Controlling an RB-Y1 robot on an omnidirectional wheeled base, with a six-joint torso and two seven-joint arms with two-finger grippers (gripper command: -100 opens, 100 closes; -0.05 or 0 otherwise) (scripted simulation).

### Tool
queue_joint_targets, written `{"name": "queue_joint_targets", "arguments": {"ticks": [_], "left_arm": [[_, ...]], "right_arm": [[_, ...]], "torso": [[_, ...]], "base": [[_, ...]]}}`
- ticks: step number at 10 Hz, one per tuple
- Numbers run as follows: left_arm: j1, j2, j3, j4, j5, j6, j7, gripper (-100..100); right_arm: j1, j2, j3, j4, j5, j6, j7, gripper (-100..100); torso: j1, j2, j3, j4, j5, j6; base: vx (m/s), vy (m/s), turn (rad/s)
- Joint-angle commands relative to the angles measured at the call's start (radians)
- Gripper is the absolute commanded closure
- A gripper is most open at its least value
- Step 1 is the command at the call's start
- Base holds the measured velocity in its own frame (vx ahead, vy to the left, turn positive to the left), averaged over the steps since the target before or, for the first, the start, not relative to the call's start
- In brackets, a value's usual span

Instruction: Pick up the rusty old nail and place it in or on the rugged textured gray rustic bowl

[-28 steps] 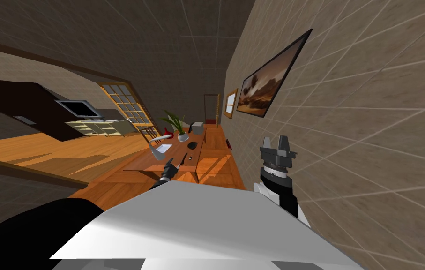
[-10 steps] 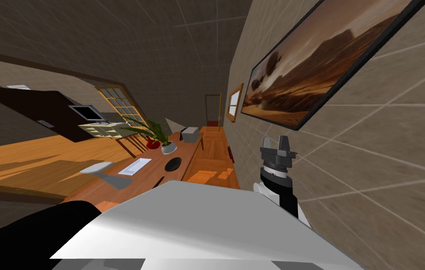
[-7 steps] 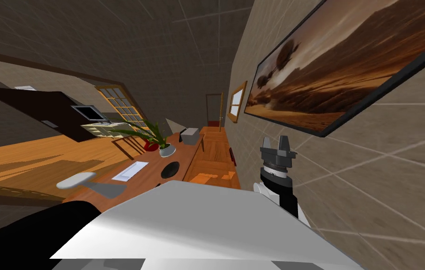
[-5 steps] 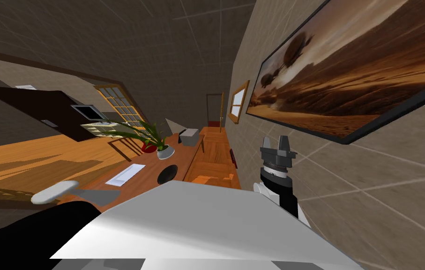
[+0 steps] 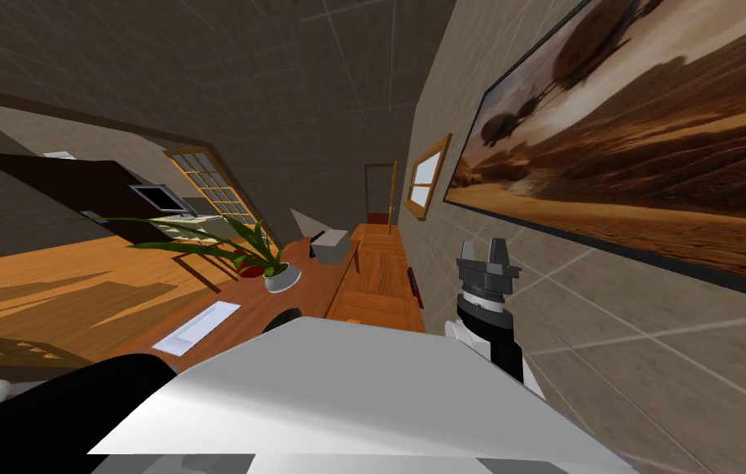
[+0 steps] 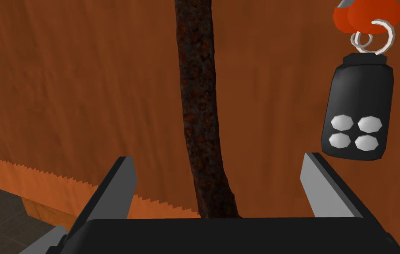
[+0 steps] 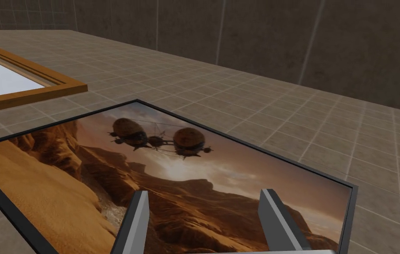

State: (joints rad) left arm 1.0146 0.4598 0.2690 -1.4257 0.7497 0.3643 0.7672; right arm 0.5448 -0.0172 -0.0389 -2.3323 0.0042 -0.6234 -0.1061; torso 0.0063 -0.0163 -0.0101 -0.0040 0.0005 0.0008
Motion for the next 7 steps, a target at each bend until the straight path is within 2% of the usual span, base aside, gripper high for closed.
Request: {"name": "queue_joint_targets", "arguments": {"ticks": [1,3,4,5,6,7], "left_arm": [[0.008,0.009,0.000,0.023,0.030,0.024,0.011,-100],[0.003,0.009,-0.010,0.049,0.051,0.048,0.021,-100],[0.007,0.010,-0.008,0.041,0.048,0.042,0.018,-100],[0.007,0.011,-0.009,0.043,0.051,0.043,0.018,0],[-0.020,-0.004,-0.011,0.073,0.038,0.030,0.007,-100],[-0.034,-0.011,-0.012,0.088,0.032,0.024,0.001,-100]], "right_arm": [[0.000,0.000,0.000,0.000,0.000,0.000,0.000,0],[0.000,0.000,0.000,0.000,0.000,0.000,0.000,0],[0.000,0.000,0.000,0.000,0.000,0.000,0.000,0],[0.000,0.000,0.000,0.000,0.000,0.000,0.000,0],[0.000,0.000,0.000,0.000,0.000,0.000,0.000,0],[-0.001,0.000,0.000,0.000,0.000,0.000,0.000,0]], "torso": [[0.000,0.000,0.000,0.000,0.000,0.000],[0.002,0.002,0.001,0.001,0.001,0.000],[0.004,0.005,0.003,0.001,0.001,0.000],[0.001,0.011,0.006,0.002,0.000,0.000],[-0.001,0.014,0.008,0.003,0.000,0.000],[-0.001,0.016,0.009,0.004,0.000,0.000]], "base": [[0.194,0.054,0.032],[0.180,0.083,0.027],[0.049,0.045,-0.007],[0.013,0.008,-0.002],[0.003,0.024,0.027],[-0.006,0.032,0.028]]}}
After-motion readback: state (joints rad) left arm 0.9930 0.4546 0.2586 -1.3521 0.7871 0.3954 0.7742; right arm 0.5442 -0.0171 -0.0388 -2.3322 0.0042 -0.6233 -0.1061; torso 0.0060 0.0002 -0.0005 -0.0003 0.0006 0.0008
